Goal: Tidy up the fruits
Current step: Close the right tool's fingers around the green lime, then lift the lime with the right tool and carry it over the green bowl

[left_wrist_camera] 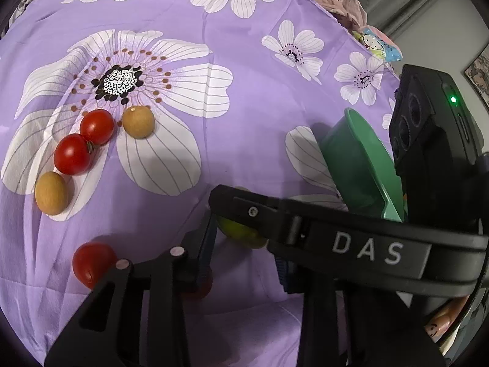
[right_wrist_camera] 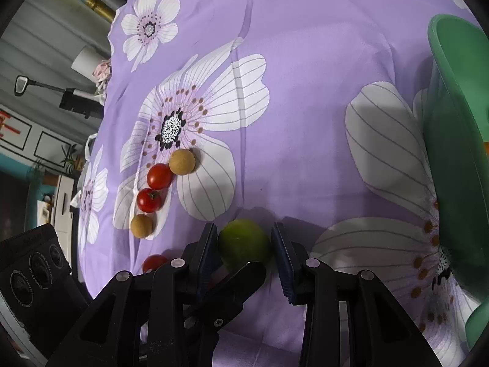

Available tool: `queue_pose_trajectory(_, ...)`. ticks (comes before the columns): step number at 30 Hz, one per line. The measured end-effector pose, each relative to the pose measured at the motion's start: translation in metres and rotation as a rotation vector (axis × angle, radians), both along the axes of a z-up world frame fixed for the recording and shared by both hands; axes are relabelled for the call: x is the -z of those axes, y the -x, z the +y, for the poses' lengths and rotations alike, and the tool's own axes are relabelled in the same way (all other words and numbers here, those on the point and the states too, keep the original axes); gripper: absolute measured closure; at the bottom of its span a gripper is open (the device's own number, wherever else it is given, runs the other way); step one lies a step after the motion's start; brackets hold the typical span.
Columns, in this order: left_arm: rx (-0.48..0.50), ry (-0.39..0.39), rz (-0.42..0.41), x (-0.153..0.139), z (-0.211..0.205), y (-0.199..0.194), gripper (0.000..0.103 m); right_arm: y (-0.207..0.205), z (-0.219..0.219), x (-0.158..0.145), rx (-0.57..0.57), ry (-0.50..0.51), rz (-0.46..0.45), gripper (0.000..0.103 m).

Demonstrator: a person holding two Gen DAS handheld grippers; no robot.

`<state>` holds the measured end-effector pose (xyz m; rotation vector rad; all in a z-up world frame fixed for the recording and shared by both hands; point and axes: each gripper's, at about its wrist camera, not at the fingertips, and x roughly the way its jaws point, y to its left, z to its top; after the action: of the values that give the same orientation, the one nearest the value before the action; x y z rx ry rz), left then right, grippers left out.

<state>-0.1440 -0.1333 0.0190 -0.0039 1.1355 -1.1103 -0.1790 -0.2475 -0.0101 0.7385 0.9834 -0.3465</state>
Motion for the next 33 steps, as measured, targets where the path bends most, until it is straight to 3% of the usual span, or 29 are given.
queue_pose_trajectory(7, -0.006, 0.015, -0.043, -0.009, 0.007, 0.005, 0.069, 0.002, 0.004, -0.006, -0.014, 0.012, -0.019, 0.064)
queue_pose_trajectory(33, 0.013, 0.1, -0.228, -0.076, 0.008, 0.044, 0.069, 0.038, 0.02, -0.077, -0.07, 0.13, -0.202, 0.064)
